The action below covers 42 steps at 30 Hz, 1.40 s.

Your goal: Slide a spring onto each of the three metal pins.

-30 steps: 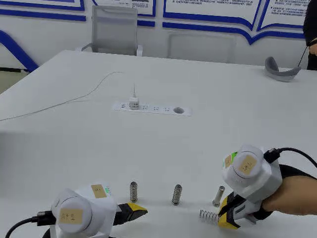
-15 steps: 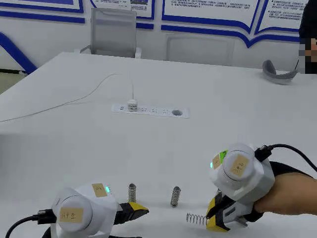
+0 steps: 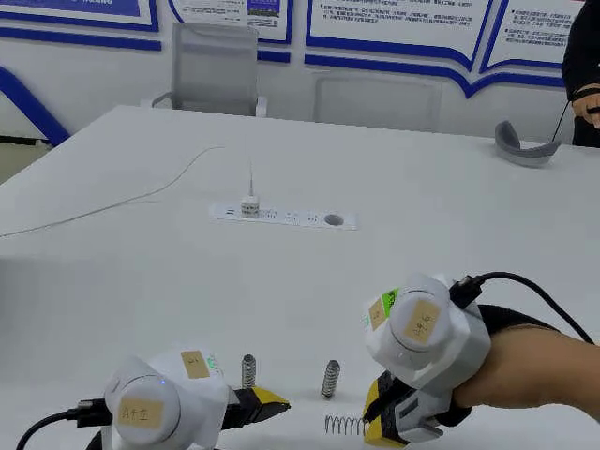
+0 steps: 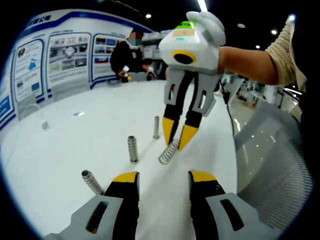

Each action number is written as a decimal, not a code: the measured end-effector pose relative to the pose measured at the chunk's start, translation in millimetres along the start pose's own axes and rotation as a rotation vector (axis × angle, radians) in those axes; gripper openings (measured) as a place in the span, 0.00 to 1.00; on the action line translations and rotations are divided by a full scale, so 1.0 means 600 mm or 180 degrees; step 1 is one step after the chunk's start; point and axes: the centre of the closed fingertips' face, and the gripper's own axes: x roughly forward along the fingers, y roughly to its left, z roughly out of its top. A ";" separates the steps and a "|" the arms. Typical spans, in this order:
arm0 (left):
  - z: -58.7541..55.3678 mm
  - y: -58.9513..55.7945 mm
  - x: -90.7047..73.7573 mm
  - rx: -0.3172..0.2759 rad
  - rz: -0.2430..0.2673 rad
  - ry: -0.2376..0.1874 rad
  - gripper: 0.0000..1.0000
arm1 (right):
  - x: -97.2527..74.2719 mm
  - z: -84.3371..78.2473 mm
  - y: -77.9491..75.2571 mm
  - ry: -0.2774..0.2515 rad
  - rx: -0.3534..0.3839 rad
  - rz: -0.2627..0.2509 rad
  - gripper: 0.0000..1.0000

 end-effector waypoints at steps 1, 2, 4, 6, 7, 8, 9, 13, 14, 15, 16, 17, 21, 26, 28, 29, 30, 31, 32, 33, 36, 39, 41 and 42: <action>0.001 -0.001 0.000 0.0006 -0.0006 -0.0003 0.39 | 0.000 0.003 0.001 -0.0003 -0.0013 0.0004 0.12; 0.002 -0.001 0.000 0.0012 -0.0008 -0.0008 0.38 | 0.001 0.007 0.002 -0.0007 -0.0035 0.0013 0.12; 0.003 -0.002 0.001 0.0022 -0.0011 -0.0013 0.36 | 0.002 0.013 0.004 -0.0015 -0.0066 0.0022 0.12; 0.005 -0.002 0.001 0.0032 -0.0012 -0.0019 0.36 | 0.003 0.020 0.008 -0.0023 -0.0108 0.0038 0.12; 0.006 -0.003 0.001 0.0040 -0.0015 -0.0025 0.35 | 0.004 0.024 0.009 -0.0025 -0.0131 0.0042 0.12; 0.007 -0.003 0.001 0.0047 -0.0018 -0.0027 0.35 | 0.004 0.026 0.011 -0.0025 -0.0147 0.0046 0.12; 0.007 -0.004 0.001 0.0055 -0.0021 -0.0029 0.34 | 0.005 0.029 0.012 -0.0028 -0.0170 0.0048 0.12; 0.007 -0.005 0.002 0.0078 -0.0036 -0.0028 0.31 | 0.004 0.035 0.014 -0.0033 -0.0221 0.0057 0.12; 0.007 -0.006 0.002 0.0093 -0.0039 -0.0029 0.30 | 0.004 0.036 0.015 -0.0034 -0.0235 0.0062 0.12; 0.007 -0.006 0.002 0.0099 -0.0044 -0.0029 0.30 | 0.004 0.037 0.015 -0.0035 -0.0246 0.0064 0.12; 0.008 -0.007 0.002 0.0104 -0.0049 -0.0031 0.29 | 0.005 0.038 0.016 -0.0034 -0.0255 0.0068 0.12; 0.008 -0.008 0.002 0.0116 -0.0054 -0.0034 0.28 | 0.005 0.038 0.017 -0.0033 -0.0269 0.0073 0.12; 0.009 -0.010 0.004 0.0158 -0.0077 -0.0043 0.23 | 0.005 0.040 0.019 -0.0026 -0.0300 0.0084 0.12; 0.008 -0.011 0.005 0.0215 -0.0082 -0.0038 0.19 | 0.006 0.043 0.020 -0.0024 -0.0335 0.0095 0.12; 0.006 -0.011 0.005 0.0239 -0.0082 -0.0028 0.17 | 0.005 0.044 0.021 -0.0026 -0.0352 0.0097 0.12; 0.006 -0.011 0.005 0.0256 -0.0084 -0.0025 0.16 | 0.004 0.046 0.022 -0.0031 -0.0362 0.0098 0.12; 0.006 -0.011 0.005 0.0270 -0.0085 -0.0024 0.15 | 0.004 0.047 0.023 -0.0035 -0.0366 0.0101 0.12; 0.006 -0.011 0.005 0.0288 -0.0076 -0.0019 0.13 | 0.003 0.047 0.023 -0.0032 -0.0372 0.0103 0.12; 0.005 -0.010 0.006 0.0304 -0.0073 -0.0015 0.13 | 0.003 0.048 0.023 -0.0028 -0.0386 0.0095 0.12; 0.005 -0.010 0.006 0.0309 -0.0073 -0.0016 0.13 | 0.002 0.048 0.023 -0.0028 -0.0387 0.0091 0.12; 0.005 -0.010 0.006 0.0330 -0.0072 -0.0016 0.13 | -0.002 0.050 0.021 -0.0040 -0.0391 0.0081 0.12; 0.006 -0.010 0.006 0.0346 -0.0070 -0.0025 0.13 | -0.011 0.054 0.021 -0.0056 -0.0403 0.0067 0.12; 0.007 -0.009 0.006 0.0354 -0.0066 -0.0029 0.12 | -0.014 0.056 0.020 -0.0060 -0.0418 0.0057 0.12; 0.007 -0.009 0.006 0.0362 -0.0062 -0.0025 0.12 | -0.017 0.058 0.020 -0.0063 -0.0427 0.0054 0.12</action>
